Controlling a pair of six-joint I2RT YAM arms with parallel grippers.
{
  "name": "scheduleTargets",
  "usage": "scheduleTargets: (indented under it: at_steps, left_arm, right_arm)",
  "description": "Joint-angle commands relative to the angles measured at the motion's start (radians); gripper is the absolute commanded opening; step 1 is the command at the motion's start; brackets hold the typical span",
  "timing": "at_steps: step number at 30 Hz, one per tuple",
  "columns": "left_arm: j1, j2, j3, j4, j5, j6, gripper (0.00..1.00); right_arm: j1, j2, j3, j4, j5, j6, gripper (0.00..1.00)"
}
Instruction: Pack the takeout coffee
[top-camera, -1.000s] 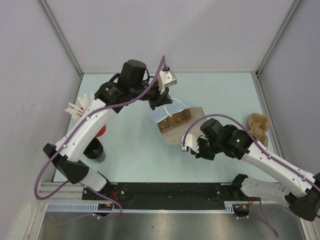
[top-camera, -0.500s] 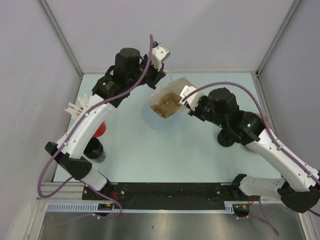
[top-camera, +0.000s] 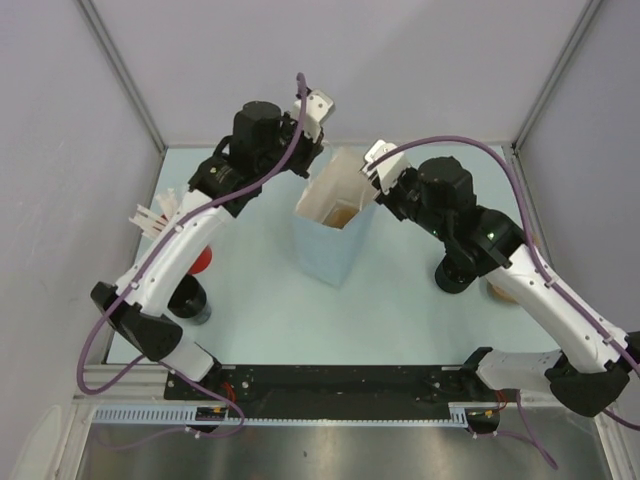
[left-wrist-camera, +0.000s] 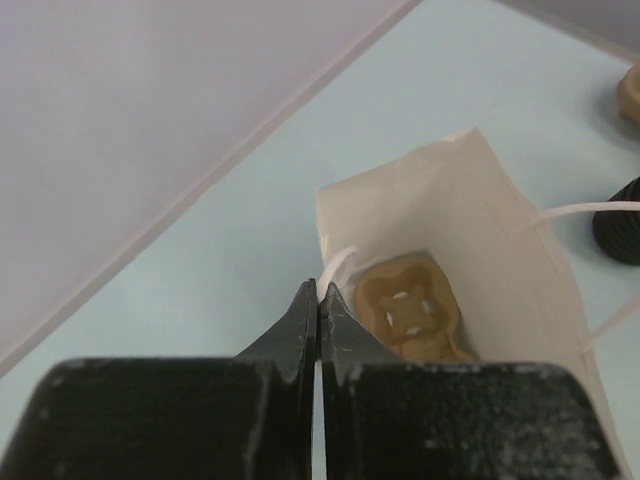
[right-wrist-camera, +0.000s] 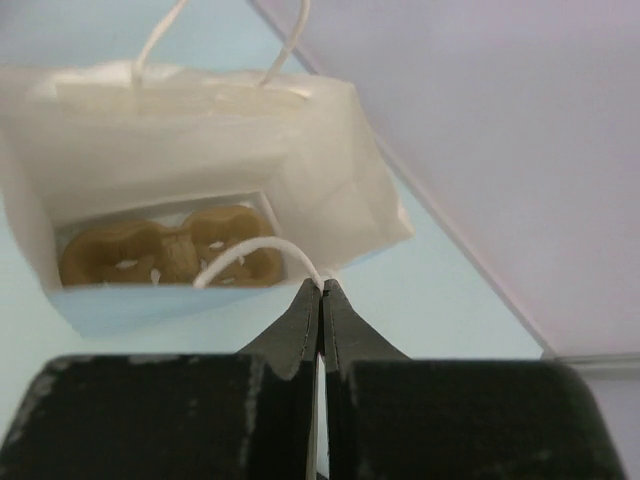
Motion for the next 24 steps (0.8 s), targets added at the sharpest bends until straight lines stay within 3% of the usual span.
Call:
scheduleTargets:
  at_steps: [1,7,11,16,19,24]
  left_arm:
    - [0.005,0.036,-0.055,-0.03,-0.08,0.03,0.0]
    - [0.024,-0.022,-0.009,0.06,-0.071,0.048,0.0]
    - [0.028,-0.005,0.162,0.043,-0.057,0.047,0.0]
    - [0.033,0.004,0.232,0.038,-0.041,0.033,0.0]
    - [0.033,-0.008,0.154,0.057,-0.045,0.033,0.0]
    - [0.033,-0.007,-0.11,0.087,-0.012,0.032,0.0]
  right_arm:
    - [-0.026,0.019,-0.098,-0.001,-0.053,0.027,0.0]
    - [-0.057,0.011,0.006,0.022,-0.067,0.039,0.0]
    - [-0.08,0.031,0.144,-0.003,-0.07,0.036,0.0]
    - [-0.097,0.05,0.235,-0.033,-0.114,0.055,0.0]
    - [-0.099,0.036,0.168,-0.021,-0.14,0.061,0.0]
    - [-0.099,0.036,-0.078,0.013,-0.186,0.07,0.0]
